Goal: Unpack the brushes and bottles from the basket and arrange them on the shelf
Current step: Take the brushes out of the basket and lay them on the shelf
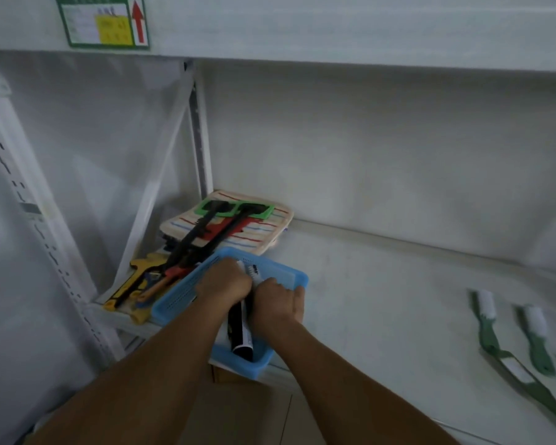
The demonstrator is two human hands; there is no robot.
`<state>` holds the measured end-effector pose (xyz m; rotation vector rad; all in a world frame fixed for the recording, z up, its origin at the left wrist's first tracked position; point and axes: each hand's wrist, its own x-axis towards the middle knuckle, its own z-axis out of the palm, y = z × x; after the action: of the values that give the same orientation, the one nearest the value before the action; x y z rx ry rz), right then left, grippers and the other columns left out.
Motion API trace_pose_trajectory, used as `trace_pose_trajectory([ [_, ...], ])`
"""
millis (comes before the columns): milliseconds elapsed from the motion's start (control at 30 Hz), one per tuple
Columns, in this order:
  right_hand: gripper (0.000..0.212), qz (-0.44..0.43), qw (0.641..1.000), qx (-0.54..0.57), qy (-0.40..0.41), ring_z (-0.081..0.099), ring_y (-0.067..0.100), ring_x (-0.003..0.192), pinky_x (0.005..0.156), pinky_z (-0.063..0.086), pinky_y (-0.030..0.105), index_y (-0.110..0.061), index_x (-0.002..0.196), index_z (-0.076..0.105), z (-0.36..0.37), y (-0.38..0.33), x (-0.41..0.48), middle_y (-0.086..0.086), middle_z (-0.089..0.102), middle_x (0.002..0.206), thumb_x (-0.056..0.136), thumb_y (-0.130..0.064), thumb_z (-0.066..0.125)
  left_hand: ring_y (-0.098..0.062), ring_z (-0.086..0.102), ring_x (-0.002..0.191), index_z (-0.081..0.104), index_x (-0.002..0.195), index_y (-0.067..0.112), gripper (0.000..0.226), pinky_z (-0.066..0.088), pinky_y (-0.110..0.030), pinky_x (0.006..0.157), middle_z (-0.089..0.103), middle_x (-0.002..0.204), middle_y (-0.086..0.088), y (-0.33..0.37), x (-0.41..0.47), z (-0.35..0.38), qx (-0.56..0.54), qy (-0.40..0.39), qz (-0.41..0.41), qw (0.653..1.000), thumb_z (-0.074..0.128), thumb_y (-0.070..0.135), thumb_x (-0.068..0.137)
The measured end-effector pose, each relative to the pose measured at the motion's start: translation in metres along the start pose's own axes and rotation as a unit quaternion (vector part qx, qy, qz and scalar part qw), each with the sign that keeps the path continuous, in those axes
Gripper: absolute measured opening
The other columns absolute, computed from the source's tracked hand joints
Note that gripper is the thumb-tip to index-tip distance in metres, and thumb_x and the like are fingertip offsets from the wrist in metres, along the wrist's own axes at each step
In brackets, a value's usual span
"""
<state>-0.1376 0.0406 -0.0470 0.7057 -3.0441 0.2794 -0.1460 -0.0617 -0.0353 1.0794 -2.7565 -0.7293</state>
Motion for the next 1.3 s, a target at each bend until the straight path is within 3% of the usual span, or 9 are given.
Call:
trace_pose_trajectory([
  [200, 0.011, 0.058, 0.971, 0.229, 0.043, 0.066, 0.032, 0.088, 0.070, 0.047, 0.034, -0.008, 0.087, 0.056, -0.018, 0.011, 0.001, 0.014, 0.067, 0.091, 0.084, -0.018, 0.060, -0.025, 0.064, 0.065, 0.060, 0.066, 0.013, 0.032, 0.047, -0.031, 0.059, 0.069, 0.076, -0.013, 0.007, -0.005, -0.011, -0.075, -0.034, 0.001, 0.997, 0.046, 0.022, 0.093],
  [333, 0.010, 0.099, 0.926, 0.354, 0.089, 0.064, 0.026, 0.072, 0.058, 0.051, 0.033, -0.008, 0.068, 0.059, -0.053, 0.054, -0.039, 0.008, 0.065, 0.069, 0.078, -0.008, 0.056, -0.029, 0.066, 0.097, 0.064, 0.117, 0.018, 0.030, 0.055, -0.038, 0.080, 0.067, 0.112, -0.010, 0.057, -0.074, -0.014, -0.267, -0.039, 0.069, 0.960, 0.047, 0.016, 0.092],
  [400, 0.011, 0.191, 0.869, 0.417, 0.186, 0.067, 0.025, 0.075, 0.068, 0.058, 0.039, -0.011, 0.075, 0.065, -0.079, 0.161, -0.106, 0.007, 0.069, 0.074, 0.081, -0.008, 0.056, -0.019, 0.064, 0.090, 0.058, 0.125, 0.017, 0.035, 0.055, -0.033, 0.076, 0.063, 0.108, -0.003, 0.150, -0.165, 0.035, -0.364, -0.080, 0.113, 0.921, 0.052, 0.010, 0.091],
  [600, 0.010, 0.154, 0.766, 0.592, 0.195, 0.072, 0.027, 0.072, 0.067, 0.062, 0.049, -0.012, 0.086, 0.066, -0.078, 0.147, -0.137, 0.011, 0.074, 0.078, 0.088, -0.010, 0.057, -0.023, 0.072, 0.082, 0.058, 0.118, 0.019, 0.037, 0.057, -0.033, 0.061, 0.073, 0.095, -0.007, 0.131, -0.198, 0.039, -0.613, -0.059, 0.020, 0.788, 0.063, 0.001, 0.085],
  [667, 0.012, 0.131, 0.764, 0.605, 0.184, 0.072, 0.028, 0.065, 0.060, 0.062, 0.042, -0.012, 0.091, 0.063, -0.081, 0.159, -0.149, 0.010, 0.074, 0.078, 0.093, -0.008, 0.051, -0.017, 0.074, 0.072, 0.058, 0.115, 0.024, 0.034, 0.054, -0.028, 0.050, 0.072, 0.092, 0.000, 0.124, -0.205, 0.046, -0.601, -0.048, 0.036, 0.797, 0.064, 0.006, 0.087],
  [800, 0.019, 0.172, 0.854, 0.402, 0.280, 0.064, 0.014, 0.063, 0.055, 0.049, 0.022, -0.024, 0.105, 0.057, -0.092, 0.244, -0.198, -0.002, 0.069, 0.076, 0.096, -0.008, 0.050, -0.011, 0.063, 0.049, 0.058, 0.115, 0.017, 0.028, 0.047, -0.026, 0.040, 0.068, 0.083, -0.007, 0.129, -0.236, 0.094, -0.504, -0.094, 0.067, 0.856, 0.057, 0.003, 0.092],
  [933, 0.031, 0.341, 0.865, 0.243, 0.277, 0.063, 0.034, 0.088, 0.074, 0.048, 0.039, -0.017, 0.127, 0.051, -0.090, 0.388, -0.276, 0.015, 0.068, 0.101, 0.097, -0.014, 0.044, -0.039, 0.065, 0.084, 0.048, 0.118, 0.021, 0.029, 0.057, -0.050, 0.075, 0.067, 0.100, -0.015, 0.164, -0.296, 0.160, -0.363, -0.172, 0.082, 0.912, 0.045, 0.005, 0.094],
  [1033, 0.038, 0.425, 0.864, 0.165, 0.216, 0.055, 0.042, 0.110, 0.088, 0.046, 0.047, -0.006, 0.132, 0.045, -0.074, 0.456, -0.306, 0.025, 0.057, 0.124, 0.094, -0.007, 0.041, -0.031, 0.060, 0.086, 0.044, 0.112, 0.020, 0.017, 0.044, -0.034, 0.074, 0.067, 0.106, -0.014, 0.183, -0.317, 0.184, -0.258, -0.144, 0.109, 0.949, 0.042, 0.011, 0.098],
  [1300, 0.046, 0.387, 0.914, 0.011, 0.119, 0.044, 0.032, 0.118, 0.099, 0.041, 0.048, -0.014, 0.136, 0.038, -0.053, 0.484, -0.282, 0.014, 0.045, 0.131, 0.094, -0.032, 0.046, -0.030, 0.064, 0.094, 0.046, 0.115, 0.021, 0.020, 0.054, -0.043, 0.080, 0.063, 0.107, -0.005, 0.218, -0.326, 0.195, -0.076, -0.139, 0.227, 0.961, 0.037, 0.020, 0.098],
])
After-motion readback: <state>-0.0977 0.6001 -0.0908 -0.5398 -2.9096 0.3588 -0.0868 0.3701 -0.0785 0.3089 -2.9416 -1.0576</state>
